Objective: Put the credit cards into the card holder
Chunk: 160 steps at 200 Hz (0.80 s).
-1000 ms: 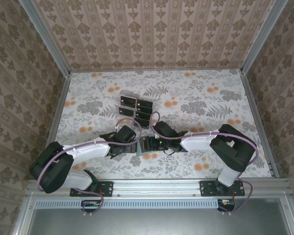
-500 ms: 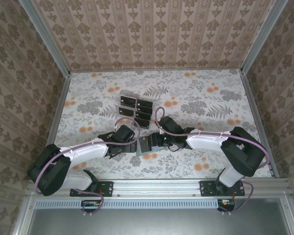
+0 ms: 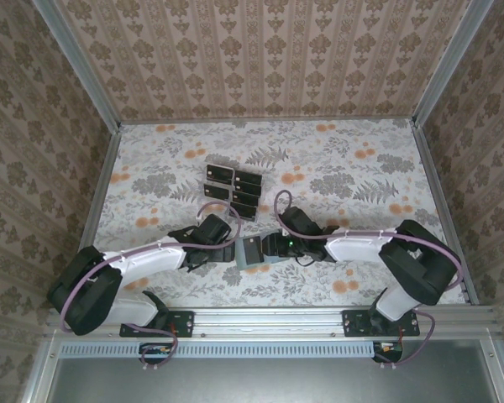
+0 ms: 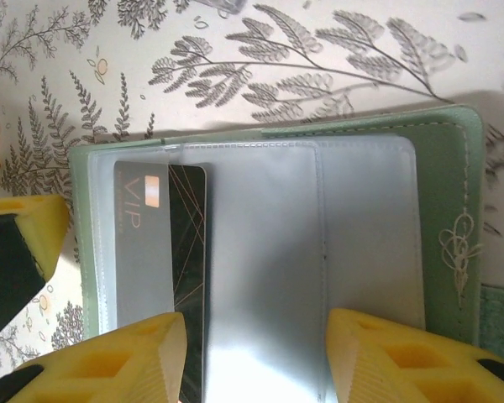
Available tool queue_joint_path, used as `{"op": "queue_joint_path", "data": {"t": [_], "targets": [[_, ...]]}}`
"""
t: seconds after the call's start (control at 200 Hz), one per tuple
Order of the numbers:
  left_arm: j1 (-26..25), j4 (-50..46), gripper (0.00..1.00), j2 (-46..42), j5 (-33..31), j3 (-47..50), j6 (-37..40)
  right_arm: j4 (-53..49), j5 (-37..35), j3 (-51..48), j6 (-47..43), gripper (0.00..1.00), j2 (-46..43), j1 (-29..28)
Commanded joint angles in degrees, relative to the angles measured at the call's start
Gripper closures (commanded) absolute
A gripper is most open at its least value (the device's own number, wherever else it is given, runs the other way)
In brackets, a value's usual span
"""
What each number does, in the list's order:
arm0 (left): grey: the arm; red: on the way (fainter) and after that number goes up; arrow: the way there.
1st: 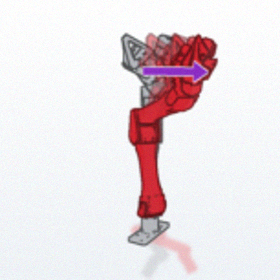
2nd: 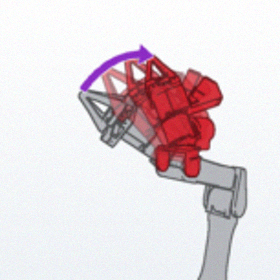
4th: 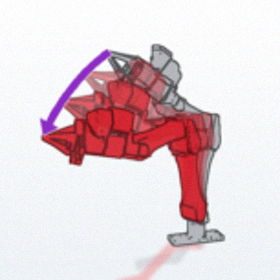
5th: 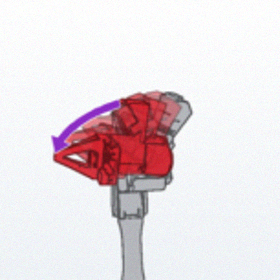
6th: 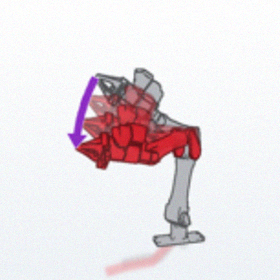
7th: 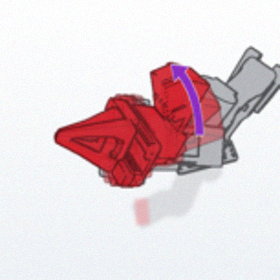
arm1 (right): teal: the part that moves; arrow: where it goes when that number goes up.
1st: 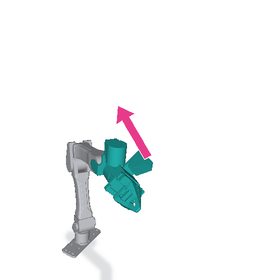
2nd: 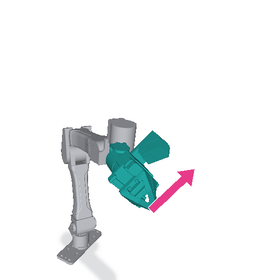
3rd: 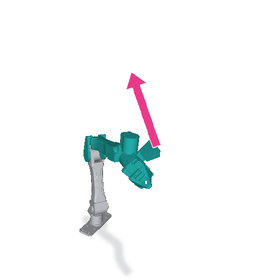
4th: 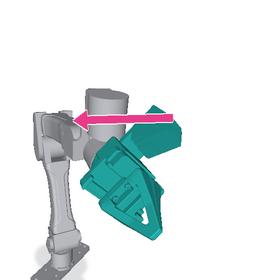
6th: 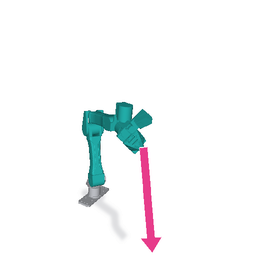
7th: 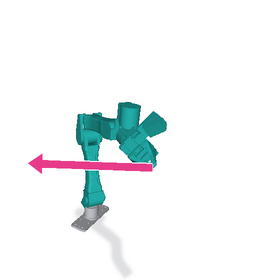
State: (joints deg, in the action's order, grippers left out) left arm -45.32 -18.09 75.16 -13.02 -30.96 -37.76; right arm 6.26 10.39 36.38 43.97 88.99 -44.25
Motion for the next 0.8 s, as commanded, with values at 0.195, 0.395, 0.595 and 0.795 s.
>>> {"op": "queue_joint_path", "data": {"t": [0.195,0.395,0.595,0.795], "targets": [[0.42,0.25,0.00,1.63,1.05,-0.42,1.18,-5.81,-1.69,-1.34,2.82,0.50,-5.18,-0.83],[0.41,0.96,0.00,2.75,1.43,-0.42,0.86,-8.83,-1.86,3.96,-0.07,0.53,-4.93,-0.77],[0.29,1.44,0.00,4.02,1.68,-0.70,0.84,-7.00,-0.73,6.15,-0.39,0.59,-0.41,-0.84],[0.31,1.78,0.00,5.08,1.87,-1.05,1.02,-4.79,0.39,6.59,0.24,0.65,2.76,-0.84]]}}
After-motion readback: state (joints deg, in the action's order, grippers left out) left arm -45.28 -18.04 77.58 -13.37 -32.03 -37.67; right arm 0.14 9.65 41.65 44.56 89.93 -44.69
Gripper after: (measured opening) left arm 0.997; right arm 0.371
